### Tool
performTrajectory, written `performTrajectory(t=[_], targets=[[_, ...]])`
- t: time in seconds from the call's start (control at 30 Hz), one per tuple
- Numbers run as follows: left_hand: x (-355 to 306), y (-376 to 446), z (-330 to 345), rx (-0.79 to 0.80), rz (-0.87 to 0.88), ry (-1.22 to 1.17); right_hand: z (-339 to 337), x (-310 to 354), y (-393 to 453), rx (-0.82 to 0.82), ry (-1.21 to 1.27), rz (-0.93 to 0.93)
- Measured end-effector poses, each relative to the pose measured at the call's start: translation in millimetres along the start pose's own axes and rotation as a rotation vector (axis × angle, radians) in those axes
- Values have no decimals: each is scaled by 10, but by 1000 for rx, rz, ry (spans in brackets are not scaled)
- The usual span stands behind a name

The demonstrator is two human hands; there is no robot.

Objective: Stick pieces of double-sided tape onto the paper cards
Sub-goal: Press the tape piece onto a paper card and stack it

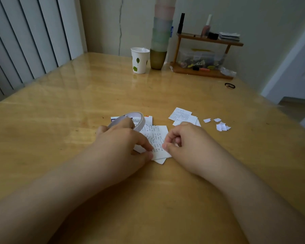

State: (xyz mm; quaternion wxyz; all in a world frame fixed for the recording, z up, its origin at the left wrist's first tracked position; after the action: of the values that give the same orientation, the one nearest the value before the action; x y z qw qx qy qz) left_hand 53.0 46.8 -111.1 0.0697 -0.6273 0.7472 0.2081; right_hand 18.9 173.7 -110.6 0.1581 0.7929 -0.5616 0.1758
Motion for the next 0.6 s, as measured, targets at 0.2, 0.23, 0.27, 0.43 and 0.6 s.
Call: performTrajectory(t=[0.2,0.23,0.27,0.43,0.6], targets=[[14,-4,2,-1,1,-14,4,-31,-4,107,-62,18],[17,-2,6,-2,1,-18,-23,-68,-35,120,-66,37],[20,-1,8,-4,1,-22,-38,-89,-56,117,-59,50],[9,1,1,-2,8,-4,33,54,25,-8,-50,-4],[21,-14,8,15,-8,-28,2,20,26,72,-96,11]])
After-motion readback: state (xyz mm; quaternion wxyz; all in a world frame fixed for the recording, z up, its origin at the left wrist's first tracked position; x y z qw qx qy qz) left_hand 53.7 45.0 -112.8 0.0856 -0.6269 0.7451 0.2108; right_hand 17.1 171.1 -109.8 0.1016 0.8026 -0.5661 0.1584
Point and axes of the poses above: each hand's wrist, its own y-axis towards the middle knuckle, its own z-axis out of the palm, x = y × z, the point moved 8 cm from there along y, towards the middle knuckle, and after that the axes turned 1 degree about -x, right-handed, at the moved point
